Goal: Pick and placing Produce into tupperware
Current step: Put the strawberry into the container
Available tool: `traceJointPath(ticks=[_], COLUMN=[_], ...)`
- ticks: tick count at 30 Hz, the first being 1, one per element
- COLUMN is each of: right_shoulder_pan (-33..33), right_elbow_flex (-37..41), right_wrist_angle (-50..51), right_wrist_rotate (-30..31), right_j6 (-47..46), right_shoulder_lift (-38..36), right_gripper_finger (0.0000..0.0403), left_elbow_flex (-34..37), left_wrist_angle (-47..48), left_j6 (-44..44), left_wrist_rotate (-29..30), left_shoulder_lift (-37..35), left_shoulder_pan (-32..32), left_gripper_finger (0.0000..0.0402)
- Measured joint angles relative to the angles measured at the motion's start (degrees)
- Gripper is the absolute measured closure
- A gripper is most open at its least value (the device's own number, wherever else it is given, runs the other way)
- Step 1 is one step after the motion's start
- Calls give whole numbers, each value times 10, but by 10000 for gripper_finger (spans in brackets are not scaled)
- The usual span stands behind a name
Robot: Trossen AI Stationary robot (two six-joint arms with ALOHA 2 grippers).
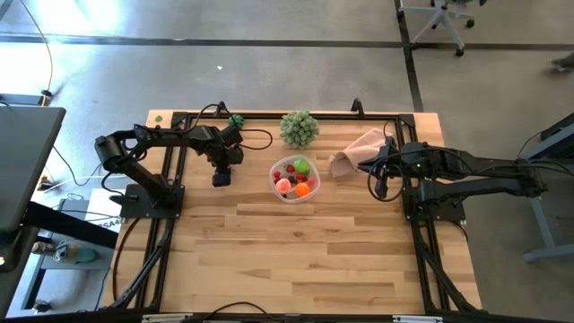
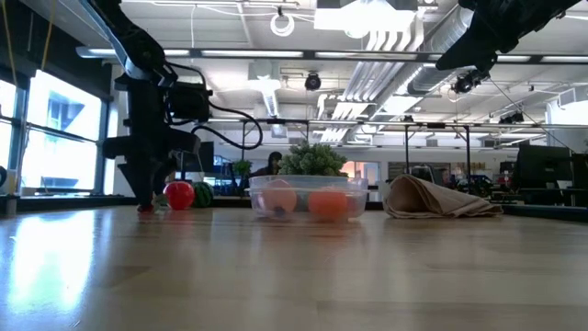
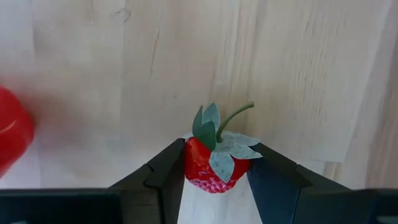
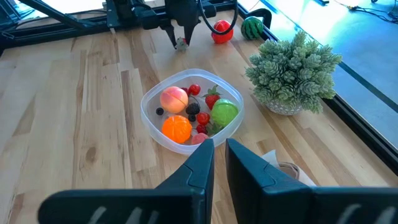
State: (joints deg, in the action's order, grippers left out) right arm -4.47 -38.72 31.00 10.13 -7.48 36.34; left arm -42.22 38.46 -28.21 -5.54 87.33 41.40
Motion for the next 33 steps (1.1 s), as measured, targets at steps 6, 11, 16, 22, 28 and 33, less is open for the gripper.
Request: traceJointPath(ticks=[6, 11, 16, 22, 28, 33], right_shoulder_pan=[0, 0, 0, 0, 0, 0], right_elbow_flex=[0, 0, 0, 0, 0, 0], right_wrist_angle=[0, 0, 0, 0, 0, 0], right_wrist_rotate=[0, 0, 0, 0, 0, 0], right_j6=[0, 0, 0, 0, 0, 0], right_shoulder_lift=[0, 0, 0, 0, 0, 0], right_gripper_finger=[373, 373, 373, 373, 373, 373], left_elbow_flex=[0, 0, -1, -28, -76, -116], left_wrist_angle=[-1, -2, -13, -10, -20, -79], left_j6=[0, 0, 0, 1, 30, 47], left_wrist_rotate=[-1, 0, -2, -37, -65, -61], left_shoulder_lift=[0, 0, 0, -5, -31, -48], left_shoulder_pan=[0, 0, -1, -2, -6, -44], left_gripper_finger=[258, 257, 256, 258, 258, 258])
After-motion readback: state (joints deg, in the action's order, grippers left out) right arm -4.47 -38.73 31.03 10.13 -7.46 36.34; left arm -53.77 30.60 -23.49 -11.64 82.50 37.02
